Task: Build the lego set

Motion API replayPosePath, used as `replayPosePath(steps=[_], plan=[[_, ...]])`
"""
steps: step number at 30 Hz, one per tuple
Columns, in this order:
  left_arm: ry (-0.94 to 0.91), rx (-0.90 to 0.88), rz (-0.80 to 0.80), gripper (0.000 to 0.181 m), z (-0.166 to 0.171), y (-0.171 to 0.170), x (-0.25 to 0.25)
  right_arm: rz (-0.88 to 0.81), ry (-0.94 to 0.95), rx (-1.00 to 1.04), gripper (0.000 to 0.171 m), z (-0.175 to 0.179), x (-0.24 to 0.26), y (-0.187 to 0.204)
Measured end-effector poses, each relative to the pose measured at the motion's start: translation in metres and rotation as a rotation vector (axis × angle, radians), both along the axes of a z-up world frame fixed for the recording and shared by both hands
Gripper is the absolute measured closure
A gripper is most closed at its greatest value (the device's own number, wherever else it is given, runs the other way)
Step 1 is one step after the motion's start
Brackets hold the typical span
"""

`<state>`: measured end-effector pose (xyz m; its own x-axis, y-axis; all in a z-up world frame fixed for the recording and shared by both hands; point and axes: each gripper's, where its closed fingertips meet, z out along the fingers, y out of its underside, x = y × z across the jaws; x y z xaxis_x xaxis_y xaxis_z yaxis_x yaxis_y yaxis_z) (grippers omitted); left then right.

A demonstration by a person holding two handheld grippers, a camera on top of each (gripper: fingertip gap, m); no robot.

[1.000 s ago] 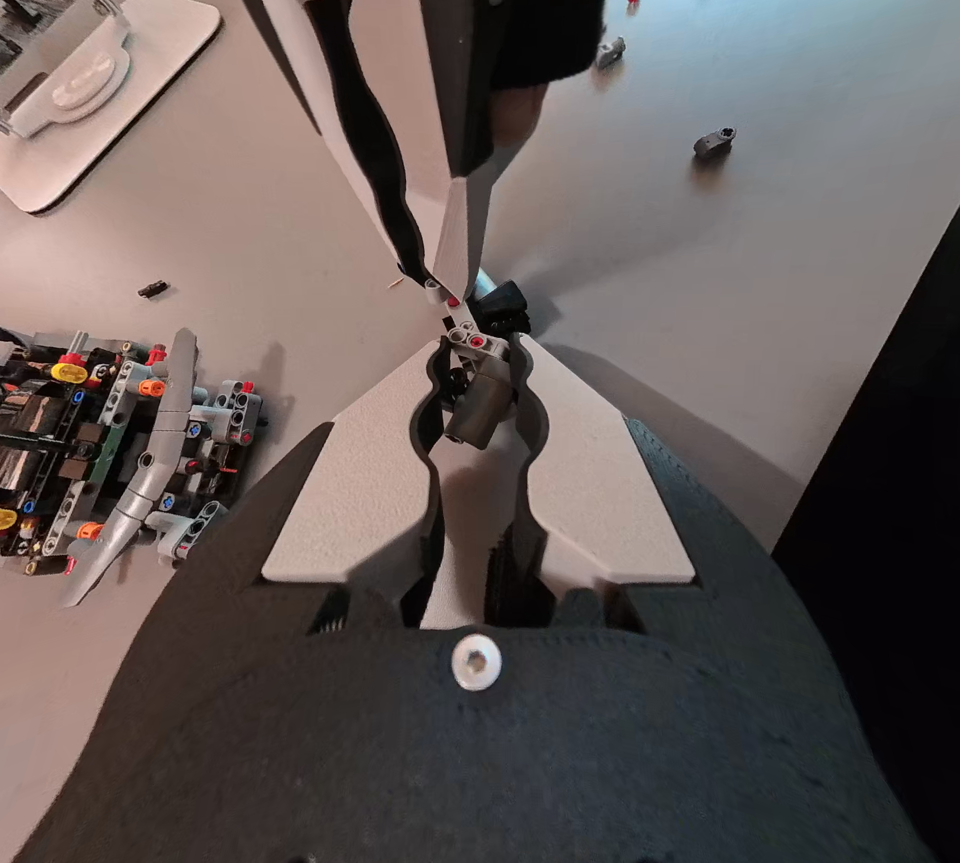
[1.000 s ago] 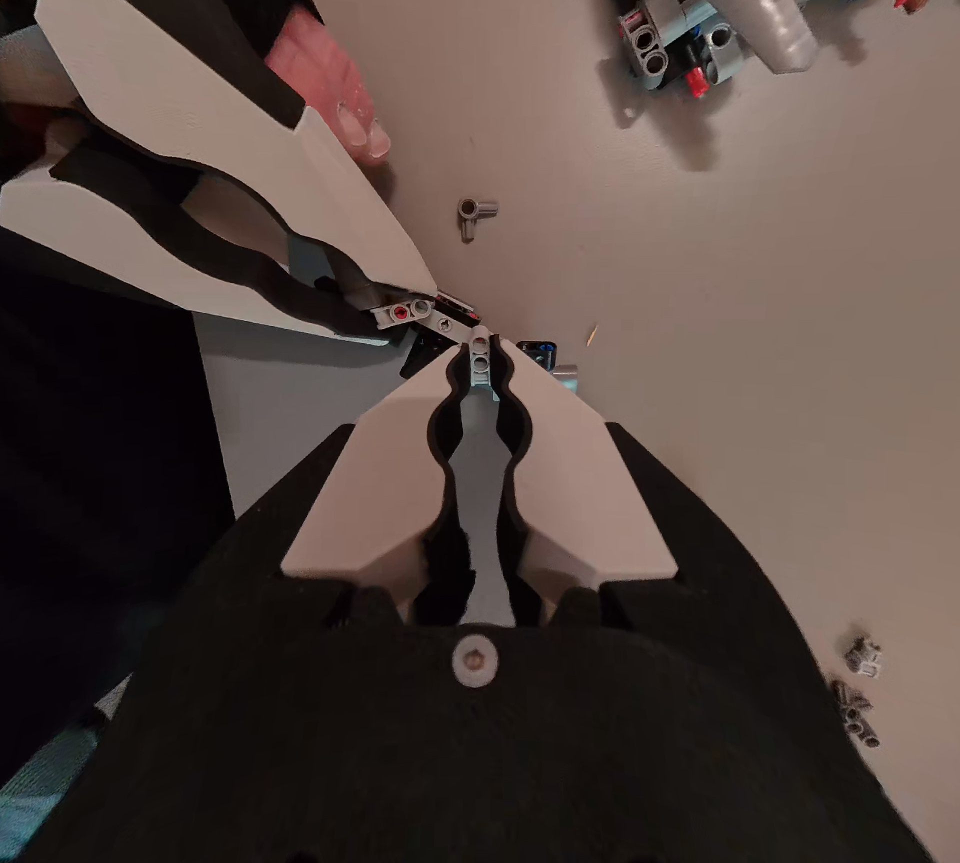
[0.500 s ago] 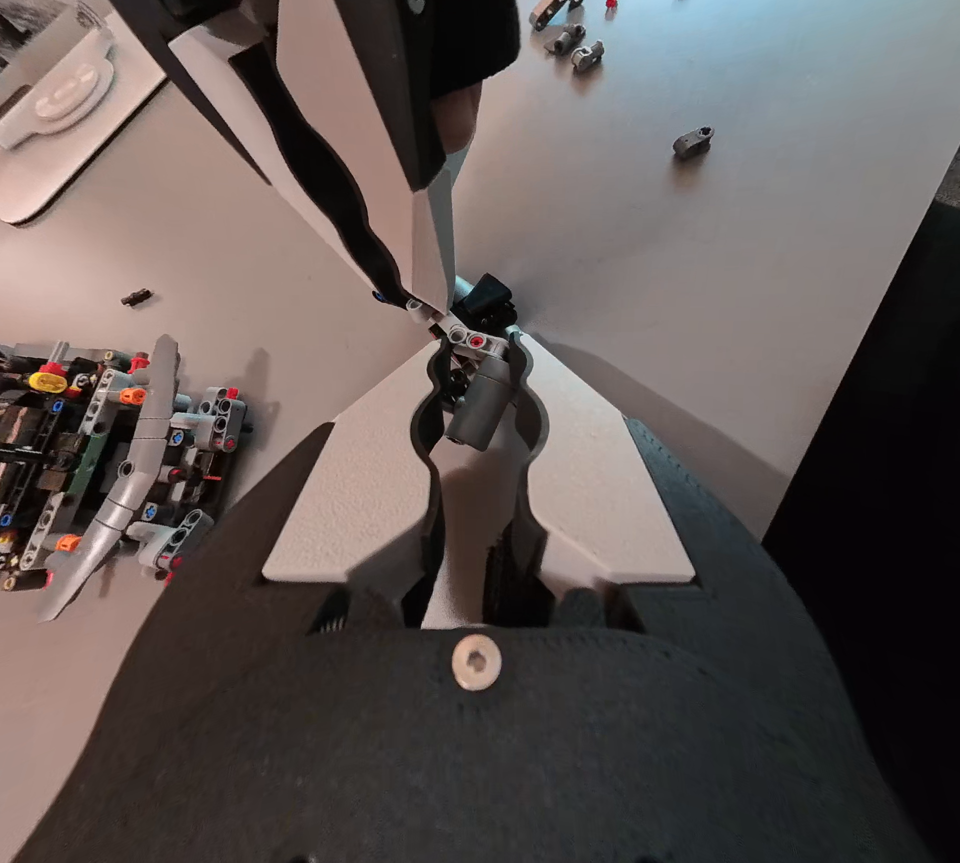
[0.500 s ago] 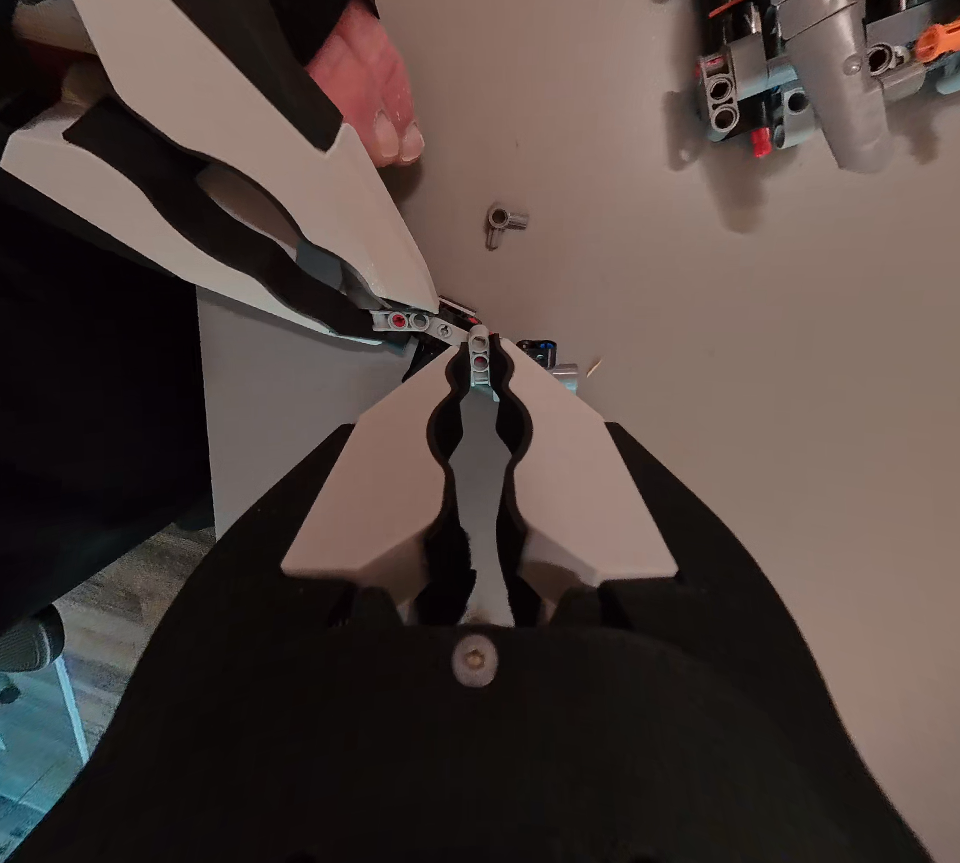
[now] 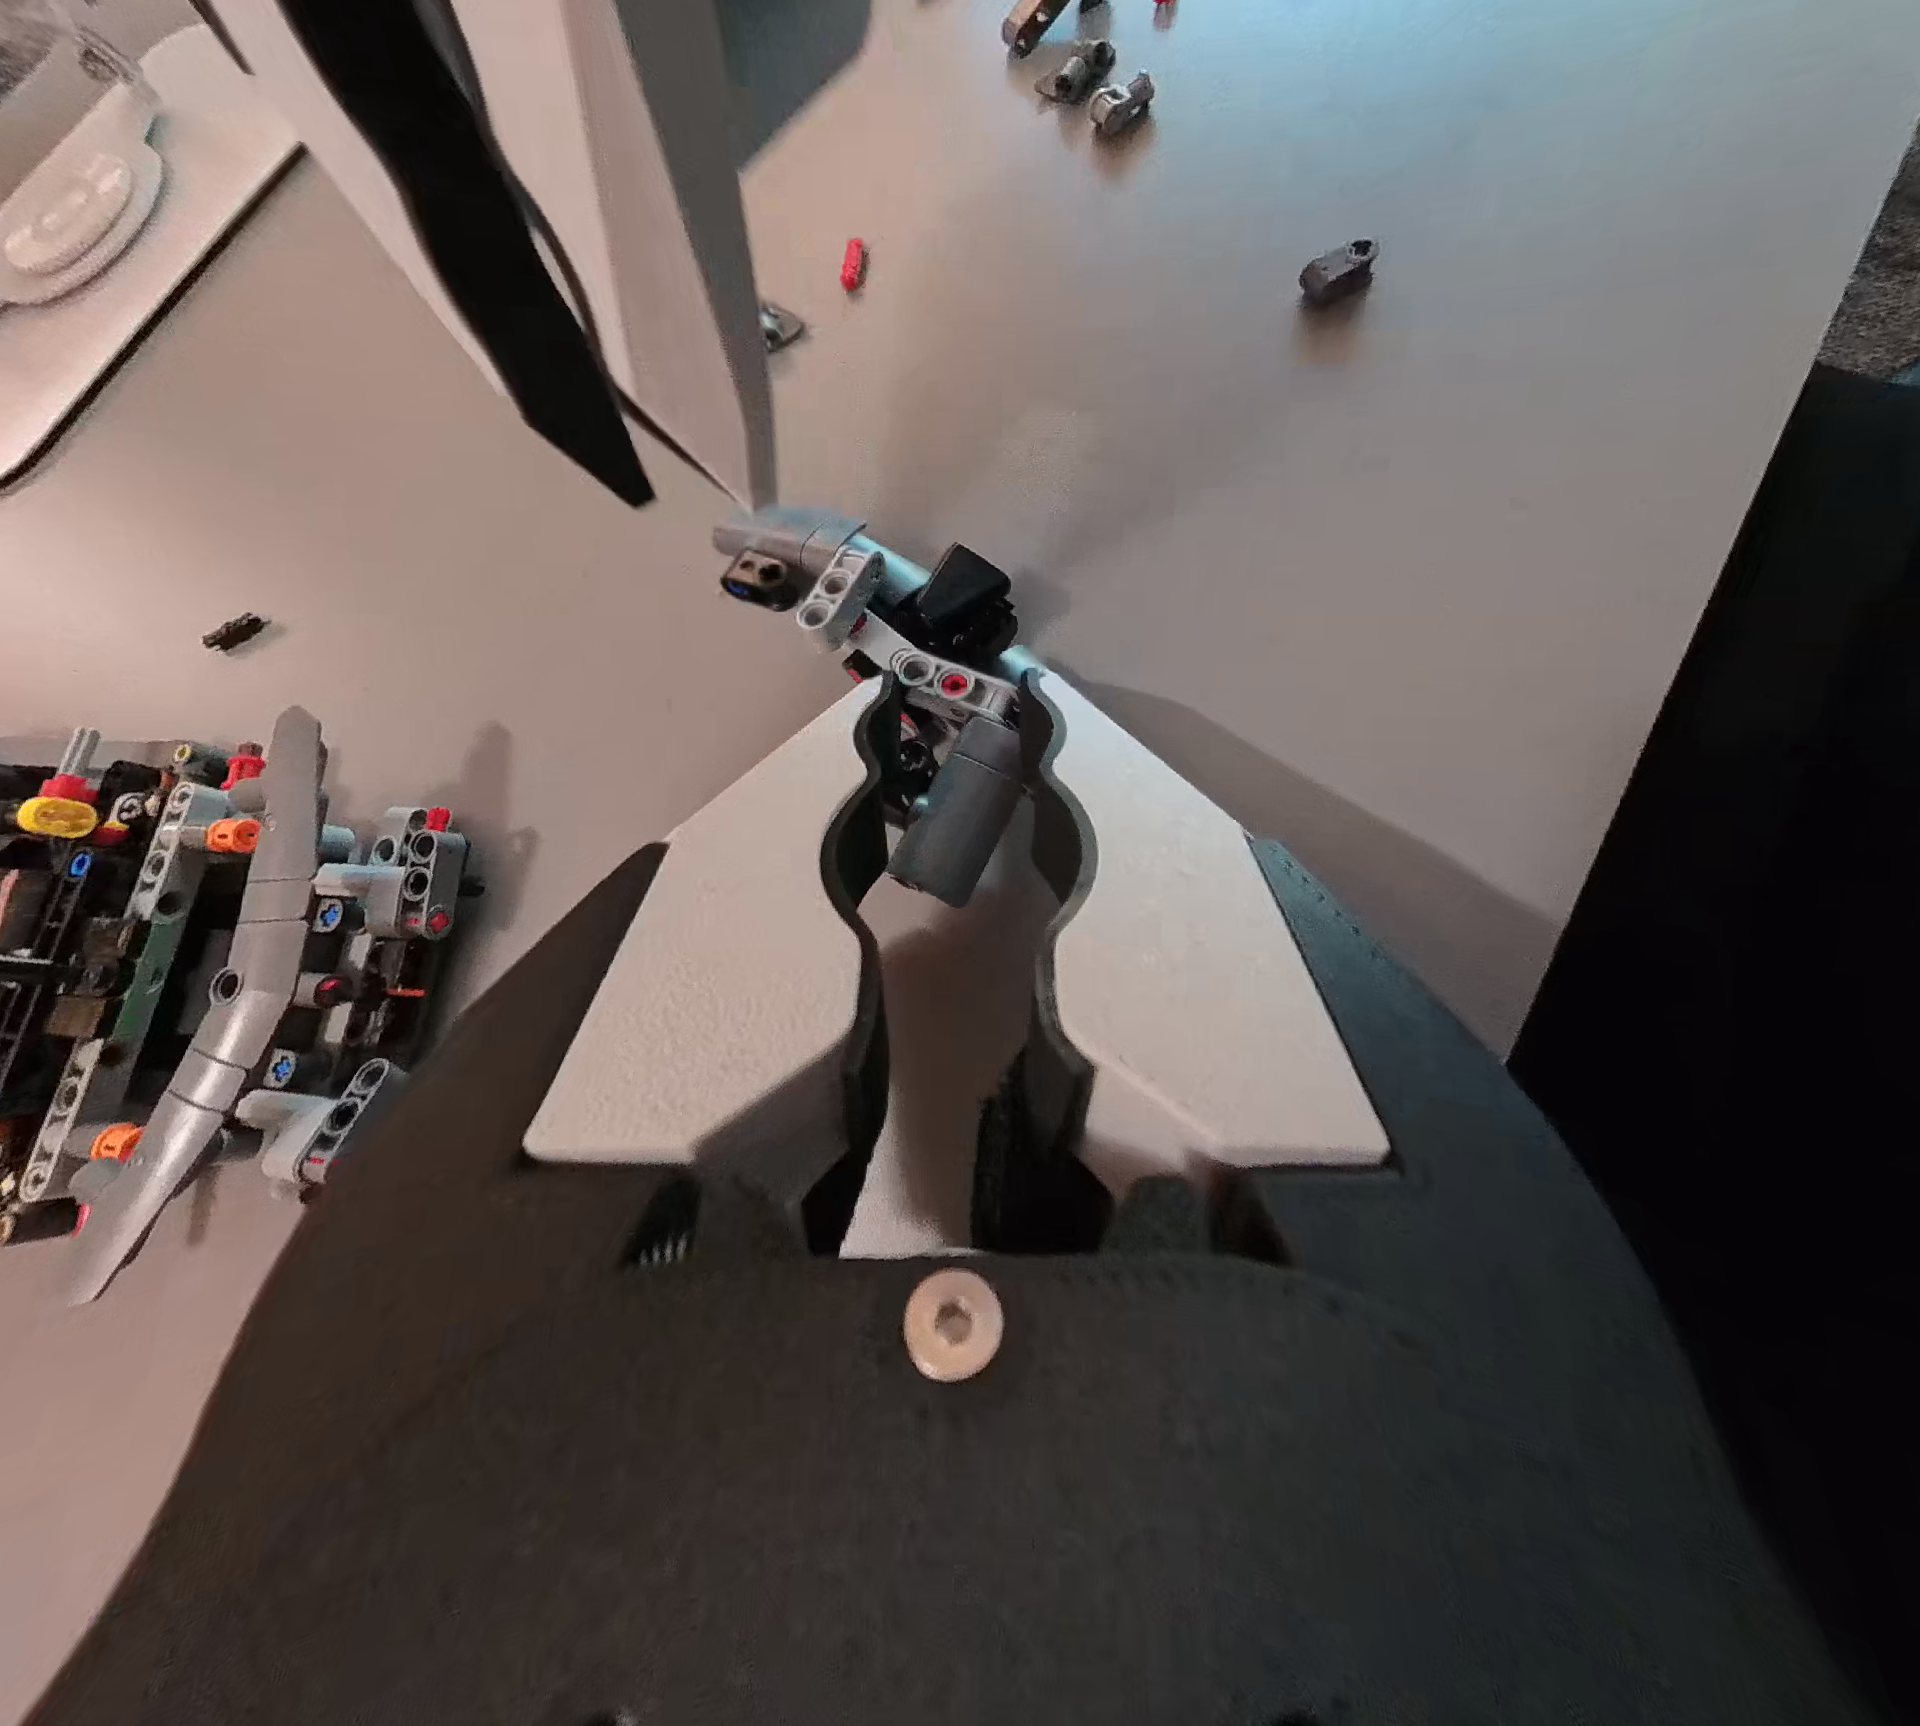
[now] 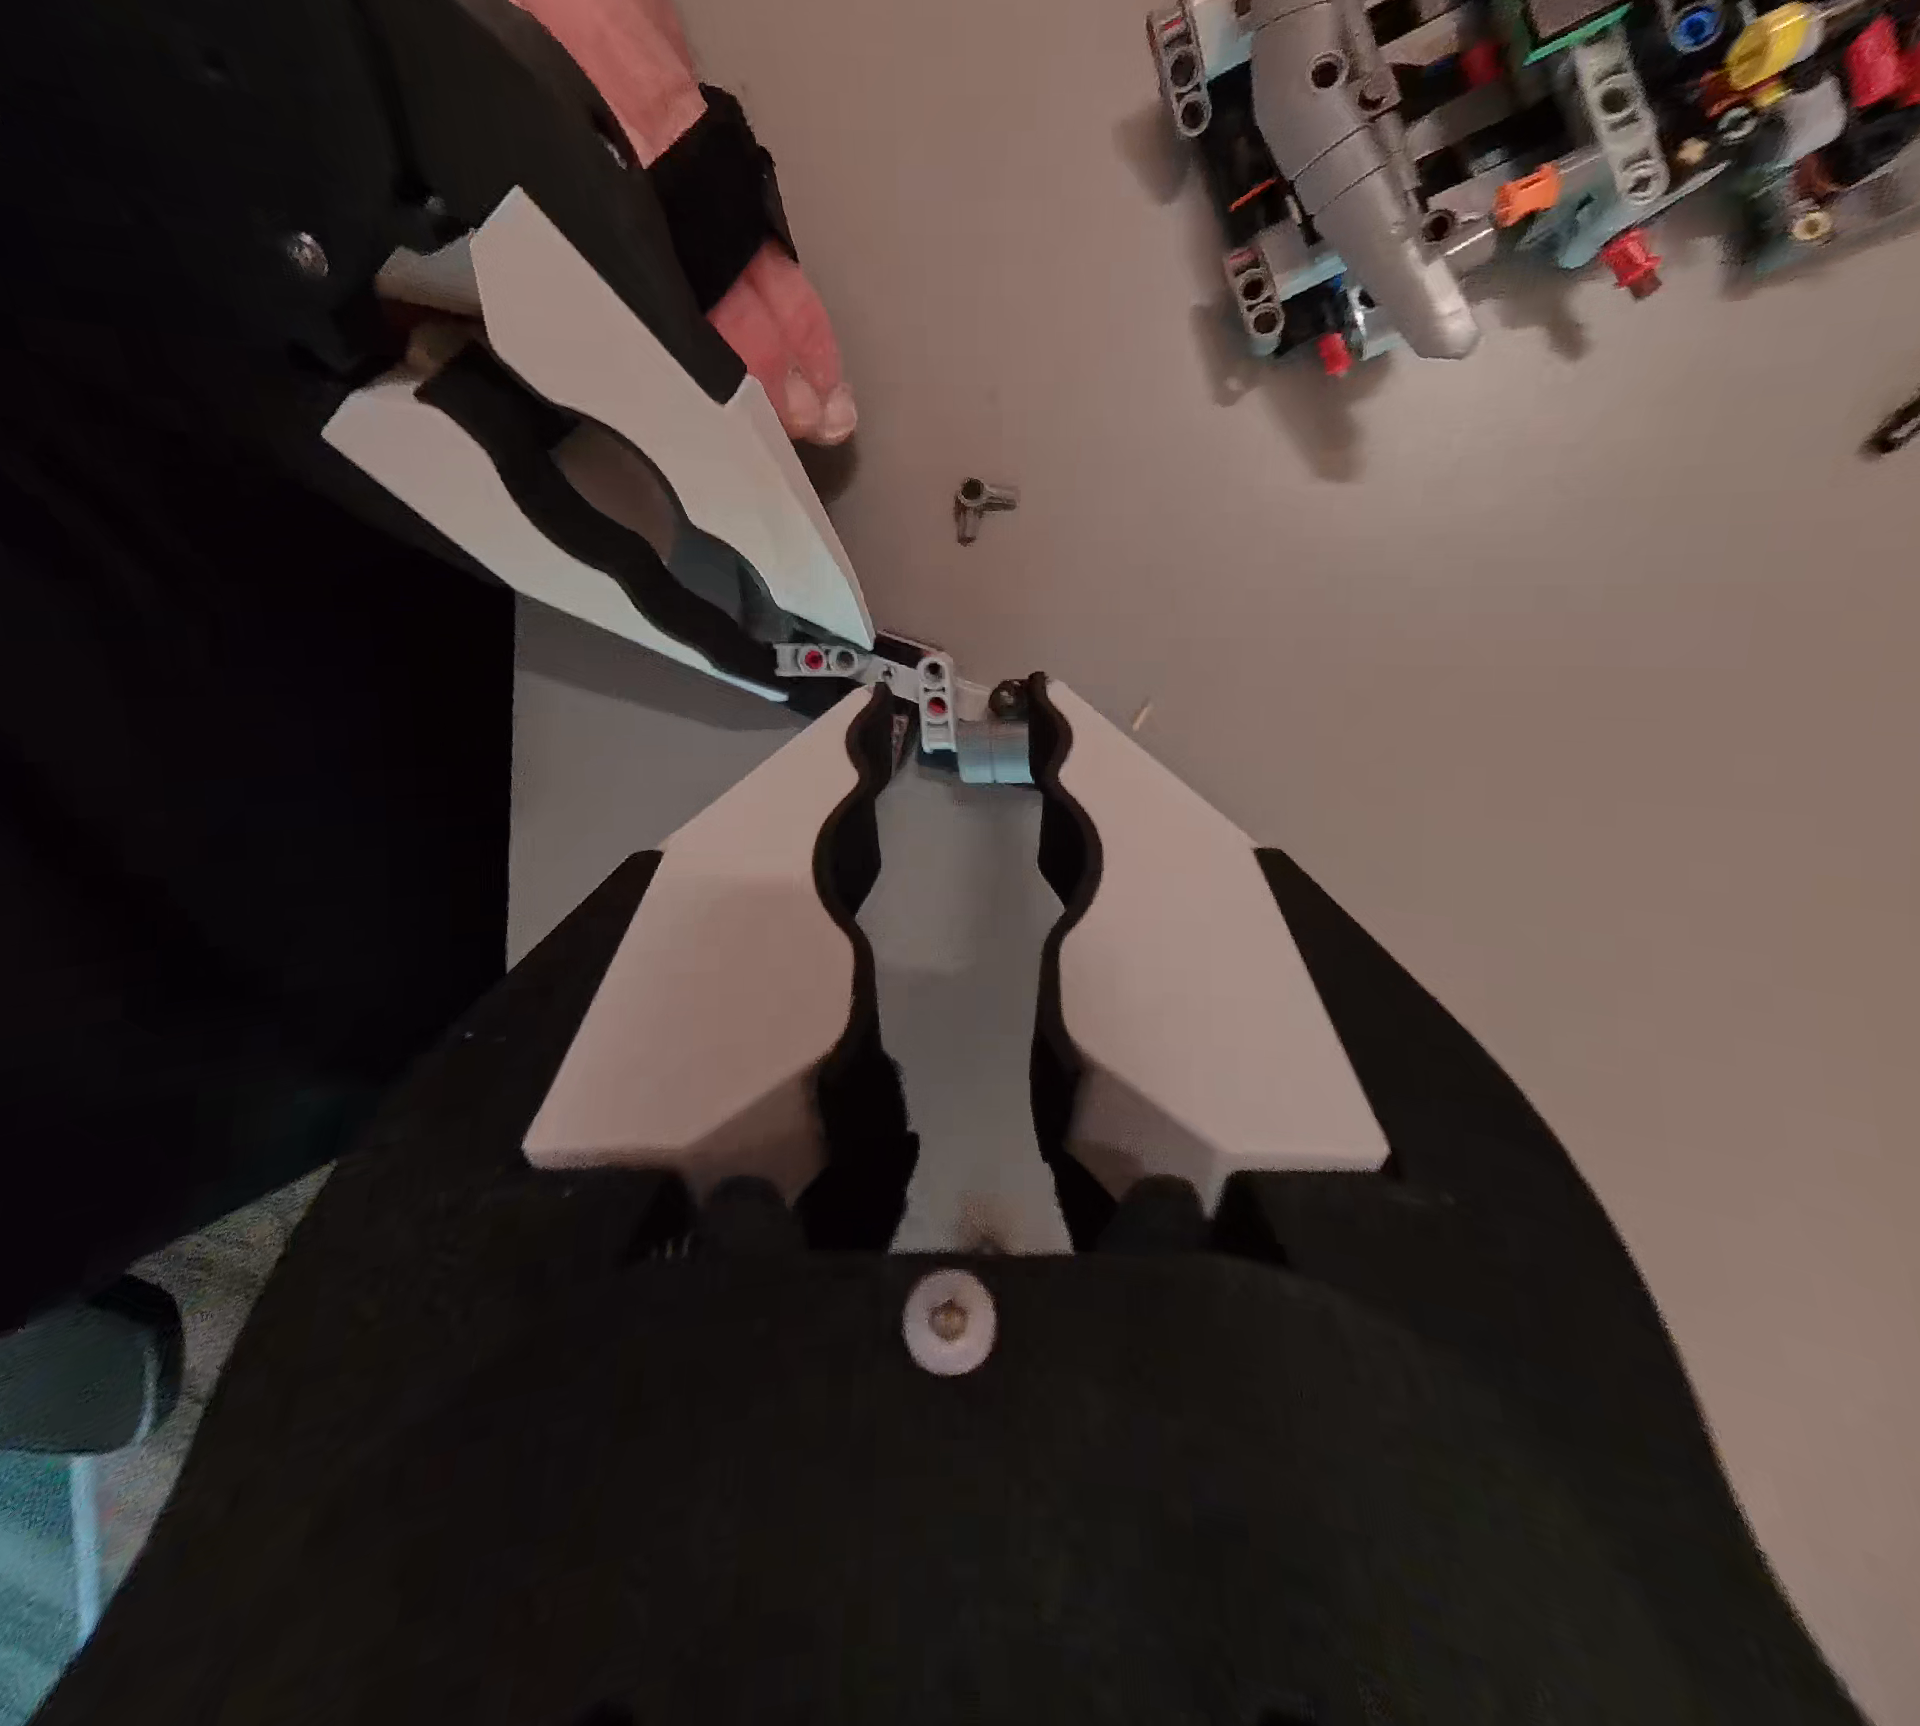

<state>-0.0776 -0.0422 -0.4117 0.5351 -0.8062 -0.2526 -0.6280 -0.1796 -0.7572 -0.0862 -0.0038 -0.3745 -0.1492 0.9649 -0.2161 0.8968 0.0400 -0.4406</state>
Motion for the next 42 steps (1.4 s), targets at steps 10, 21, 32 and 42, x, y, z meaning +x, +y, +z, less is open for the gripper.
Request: replayPosePath(steps=[10,21,32,42], plan=[[0.047,-0.005,-0.113,0.161,0.000,-0.001,-0.003,0.202,-0.025,0.074,0.161,-0.029,0.004,-0.003],[0.029,-0.023,-0.107,0.161,-0.001,0.000,-0.002,0.238,-0.040,0.075,0.171,-0.029,0.004,-0.010],[0.017,-0.083,-0.095,0.163,-0.001,0.000,-0.008,0.213,-0.065,0.138,0.171,-0.031,0.004,-0.011],[0.021,-0.089,-0.081,0.164,-0.001,0.001,-0.010,0.153,0.022,0.154,0.171,-0.029,0.013,-0.017]])
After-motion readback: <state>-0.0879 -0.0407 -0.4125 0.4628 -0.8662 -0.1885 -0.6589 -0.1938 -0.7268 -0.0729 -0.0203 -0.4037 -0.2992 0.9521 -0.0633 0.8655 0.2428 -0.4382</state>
